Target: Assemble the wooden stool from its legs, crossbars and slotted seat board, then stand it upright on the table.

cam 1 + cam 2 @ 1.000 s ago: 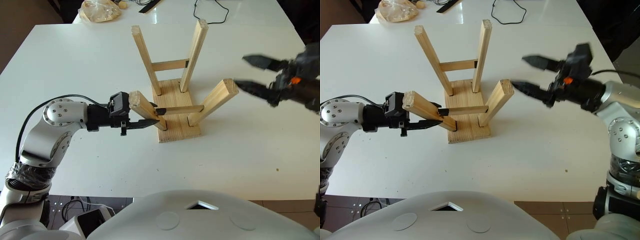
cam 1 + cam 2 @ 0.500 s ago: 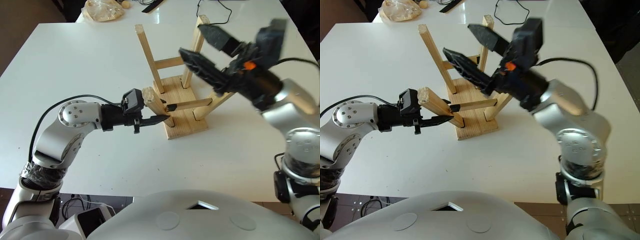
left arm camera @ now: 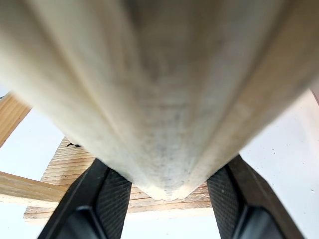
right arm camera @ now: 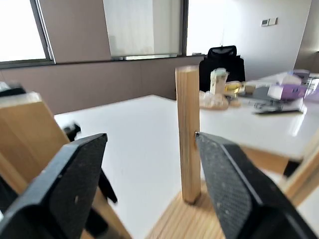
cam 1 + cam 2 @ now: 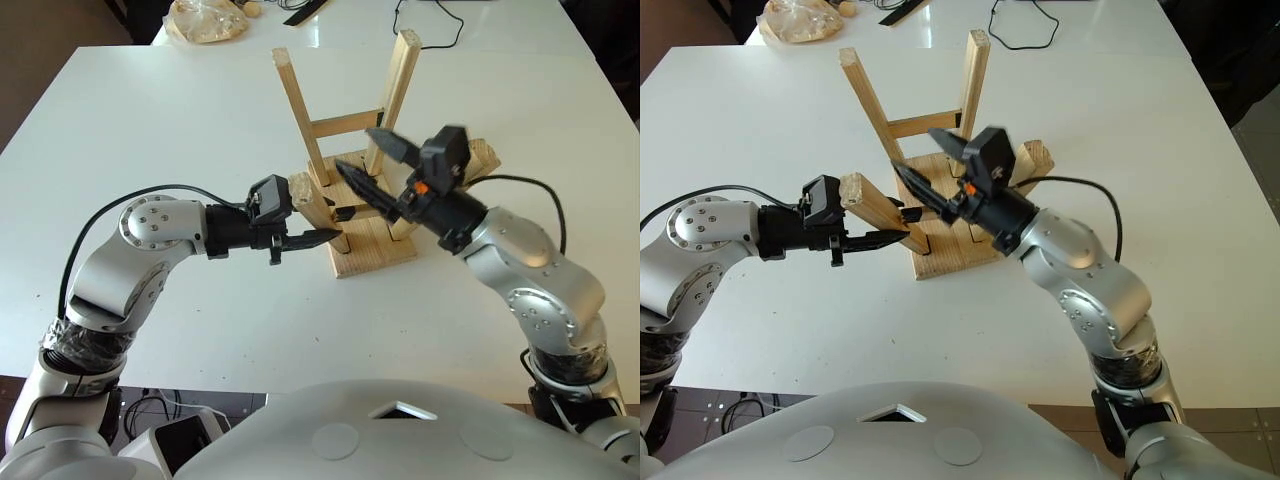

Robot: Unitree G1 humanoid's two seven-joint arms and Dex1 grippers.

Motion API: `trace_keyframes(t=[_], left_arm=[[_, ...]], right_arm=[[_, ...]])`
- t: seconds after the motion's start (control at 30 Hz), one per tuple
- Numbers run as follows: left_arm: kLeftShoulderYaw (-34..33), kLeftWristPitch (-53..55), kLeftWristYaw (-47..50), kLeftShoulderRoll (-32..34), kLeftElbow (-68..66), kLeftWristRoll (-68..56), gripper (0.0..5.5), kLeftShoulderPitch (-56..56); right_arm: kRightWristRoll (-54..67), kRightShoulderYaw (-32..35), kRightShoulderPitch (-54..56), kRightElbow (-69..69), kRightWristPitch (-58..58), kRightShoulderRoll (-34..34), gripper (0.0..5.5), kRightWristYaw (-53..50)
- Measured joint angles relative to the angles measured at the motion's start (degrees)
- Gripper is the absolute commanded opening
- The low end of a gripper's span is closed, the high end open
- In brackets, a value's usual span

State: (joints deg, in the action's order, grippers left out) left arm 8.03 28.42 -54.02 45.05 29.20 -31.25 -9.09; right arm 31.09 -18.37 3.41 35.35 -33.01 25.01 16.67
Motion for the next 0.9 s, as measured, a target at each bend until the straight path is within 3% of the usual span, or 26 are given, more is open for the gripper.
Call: trace_keyframes(t=[0.17, 0.37, 0.6, 0.77, 0.83, 0.9], left_arm=[[-1.0, 0.2, -1.0, 0.6, -1.0, -0.3, 2.05, 0.0], [-0.6, 0.9, -2.4, 1.3, -1.8, -0.2, 2.05, -1.7], [0.2, -0.4, -2.3, 1.3, -1.8, 0.3, 2.05, -1.9], [0.9, -0.7, -2.1, 1.3, -2.1, 0.5, 2.05, -1.8], [2.0, -1.0, -1.7, 1.4, -2.1, 1.3, 2.05, -1.6], [2.0, -1.8, -1.1, 1.3, -2.0, 1.4, 2.05, -1.8]], right_arm=[[-7.7, -4.2, -0.5, -5.4, 9.8, 0.3, 3.27, 4.8], [-5.8, -2.4, -0.2, -6.5, 10.8, -0.8, 3.27, 9.0], [21.8, 9.5, 6.1, 0.0, 3.2, -4.1, 3.27, 6.6], [41.6, 21.7, 16.2, -0.7, 2.4, -1.0, 3.27, -0.7], [40.8, 30.5, 20.7, -6.1, 2.0, 5.6, 3.27, -2.7], [32.8, 33.2, 20.5, -11.4, 3.5, 10.0, 3.27, -3.6]])
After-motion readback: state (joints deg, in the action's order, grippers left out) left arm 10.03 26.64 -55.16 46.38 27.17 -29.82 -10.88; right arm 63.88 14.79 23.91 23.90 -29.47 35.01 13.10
